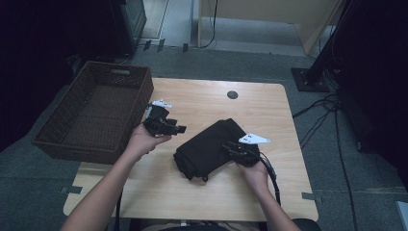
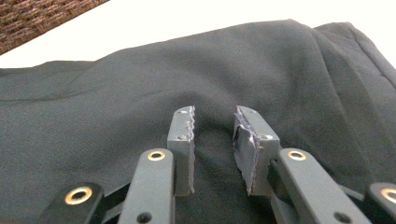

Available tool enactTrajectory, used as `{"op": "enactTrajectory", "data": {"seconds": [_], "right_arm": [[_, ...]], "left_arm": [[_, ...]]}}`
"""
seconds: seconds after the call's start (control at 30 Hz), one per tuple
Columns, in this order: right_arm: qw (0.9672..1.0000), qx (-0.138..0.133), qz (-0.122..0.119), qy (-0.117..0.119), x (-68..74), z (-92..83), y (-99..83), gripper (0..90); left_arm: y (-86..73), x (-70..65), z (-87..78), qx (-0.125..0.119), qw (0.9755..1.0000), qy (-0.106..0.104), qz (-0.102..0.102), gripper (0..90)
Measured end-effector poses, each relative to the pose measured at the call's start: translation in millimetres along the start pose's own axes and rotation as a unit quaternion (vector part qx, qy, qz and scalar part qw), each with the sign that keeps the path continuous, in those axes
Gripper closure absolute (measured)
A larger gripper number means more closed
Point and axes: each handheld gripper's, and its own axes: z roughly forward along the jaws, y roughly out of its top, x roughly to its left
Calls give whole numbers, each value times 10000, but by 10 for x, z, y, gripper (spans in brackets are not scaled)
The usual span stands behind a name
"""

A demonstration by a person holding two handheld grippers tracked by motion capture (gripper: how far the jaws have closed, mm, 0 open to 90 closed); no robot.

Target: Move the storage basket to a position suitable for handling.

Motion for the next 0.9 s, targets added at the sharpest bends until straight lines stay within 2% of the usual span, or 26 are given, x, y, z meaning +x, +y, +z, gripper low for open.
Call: {"op": "enactTrajectory", "data": {"seconds": [0.17, 0.4, 0.73, 0.9], "right_arm": [[10000, -36, -60, -26, 10, -2, -16, 676], [10000, -52, -38, -15, 4, -1, -20, 675], [10000, -40, -36, -11, 2, -2, -19, 674], [10000, -39, -29, -10, 2, -3, -19, 674]], "left_arm": [[145, 102, -113, 52, 9998, 166, 62, 437], [260, 341, -212, 31, 9994, 323, -87, 440], [340, 648, -429, -6, 9971, 724, -225, 444], [369, 802, -547, -17, 9952, 936, -282, 445]]}}
